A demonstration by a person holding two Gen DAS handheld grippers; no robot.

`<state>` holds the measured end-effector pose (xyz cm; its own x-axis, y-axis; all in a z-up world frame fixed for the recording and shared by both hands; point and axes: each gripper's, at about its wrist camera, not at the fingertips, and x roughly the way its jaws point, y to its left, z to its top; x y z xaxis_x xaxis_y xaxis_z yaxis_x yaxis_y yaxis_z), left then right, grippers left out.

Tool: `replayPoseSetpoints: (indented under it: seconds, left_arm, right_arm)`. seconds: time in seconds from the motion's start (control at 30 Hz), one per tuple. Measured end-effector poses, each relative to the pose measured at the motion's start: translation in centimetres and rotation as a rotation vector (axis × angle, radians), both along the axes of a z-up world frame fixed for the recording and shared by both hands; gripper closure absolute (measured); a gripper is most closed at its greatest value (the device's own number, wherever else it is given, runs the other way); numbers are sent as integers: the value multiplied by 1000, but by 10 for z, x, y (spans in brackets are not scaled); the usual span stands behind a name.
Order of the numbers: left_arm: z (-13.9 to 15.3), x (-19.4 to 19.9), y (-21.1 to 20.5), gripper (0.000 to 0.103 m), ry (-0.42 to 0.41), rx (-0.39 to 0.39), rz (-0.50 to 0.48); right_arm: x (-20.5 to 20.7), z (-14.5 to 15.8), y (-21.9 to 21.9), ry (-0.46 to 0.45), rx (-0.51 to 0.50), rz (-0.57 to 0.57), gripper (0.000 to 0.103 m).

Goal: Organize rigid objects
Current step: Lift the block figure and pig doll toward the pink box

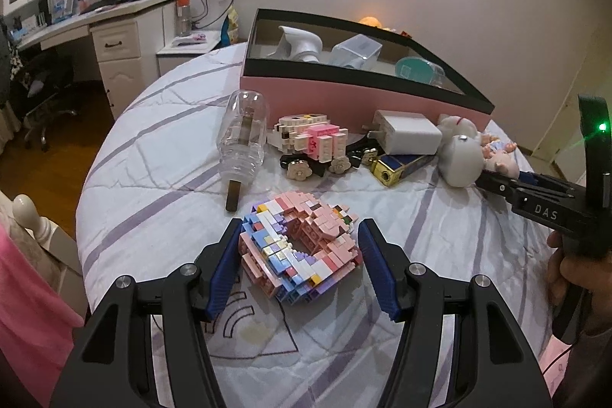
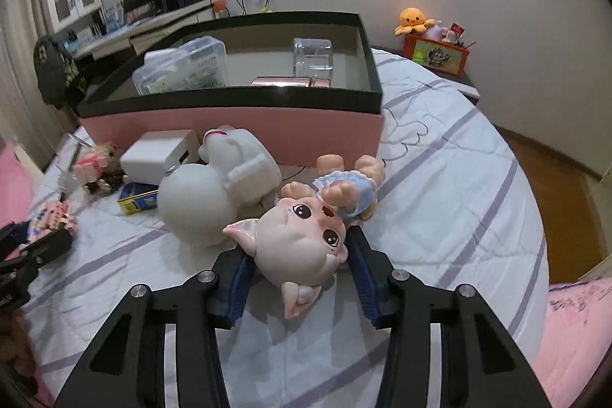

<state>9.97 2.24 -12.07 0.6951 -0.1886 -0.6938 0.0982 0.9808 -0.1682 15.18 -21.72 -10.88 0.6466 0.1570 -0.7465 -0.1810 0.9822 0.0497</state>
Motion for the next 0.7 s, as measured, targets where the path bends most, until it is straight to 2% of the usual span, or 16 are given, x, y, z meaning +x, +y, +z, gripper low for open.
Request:
replayPoseSetpoints:
  seconds: [0.3,0.7]
  left_arm:
    - [8,-13,-1,42,-22,-12,-17]
    - [39,-30,2,42,-94,-2,-17]
  right_arm:
    - [-27,9,-7,-13,100,24,58]
    - [-43,44,11,-78,143,100,58]
